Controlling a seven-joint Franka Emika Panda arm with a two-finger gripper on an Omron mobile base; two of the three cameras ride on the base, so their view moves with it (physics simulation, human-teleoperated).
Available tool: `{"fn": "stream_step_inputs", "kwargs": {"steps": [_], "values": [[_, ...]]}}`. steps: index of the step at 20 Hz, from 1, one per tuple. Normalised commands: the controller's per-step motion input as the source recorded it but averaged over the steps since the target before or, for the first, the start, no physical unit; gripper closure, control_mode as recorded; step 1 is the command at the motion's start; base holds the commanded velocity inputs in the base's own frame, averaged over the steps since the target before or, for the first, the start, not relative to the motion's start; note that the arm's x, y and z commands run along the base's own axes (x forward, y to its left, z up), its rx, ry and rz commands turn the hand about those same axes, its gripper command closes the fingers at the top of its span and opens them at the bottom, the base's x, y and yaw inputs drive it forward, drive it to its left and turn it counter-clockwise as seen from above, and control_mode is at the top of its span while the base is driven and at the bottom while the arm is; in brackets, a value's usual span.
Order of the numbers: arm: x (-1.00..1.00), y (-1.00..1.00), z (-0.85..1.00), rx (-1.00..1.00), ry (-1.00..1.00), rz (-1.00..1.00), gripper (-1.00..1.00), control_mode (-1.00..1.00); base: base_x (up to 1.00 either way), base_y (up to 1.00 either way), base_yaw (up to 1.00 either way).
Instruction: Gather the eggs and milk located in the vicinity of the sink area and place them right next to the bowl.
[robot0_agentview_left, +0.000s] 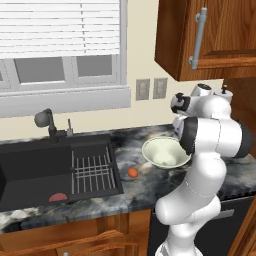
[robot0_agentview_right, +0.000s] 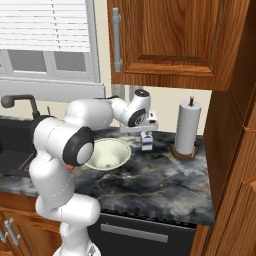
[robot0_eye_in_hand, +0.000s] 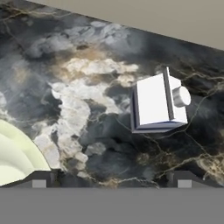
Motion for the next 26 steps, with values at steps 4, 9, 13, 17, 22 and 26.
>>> {"fn": "stream_step_inputs", "kwargs": {"steps": [4,9,13,17,22,26], "values": [[0.05,-0.15,0.0,0.0,0.0,-0.03,-1.0,-1.0,0.0,0.0,0.0],[0.0,-0.16,0.0,0.0,0.0,-0.03,-1.0,-1.0,0.0,0.0,0.0],[0.17,-0.04,0.0,0.0,0.0,0.0,-1.0,-1.0,0.0,0.0,0.0],[0.36,0.0,-0.03,0.0,0.0,0.0,-1.0,-1.0,0.0,0.0,0.0],[0.31,0.0,-0.08,0.0,0.0,-0.01,-1.0,-1.0,0.0,0.0,0.0],[0.08,0.0,-0.13,0.0,0.0,-0.02,-1.0,-1.0,0.0,0.0,0.0]]}}
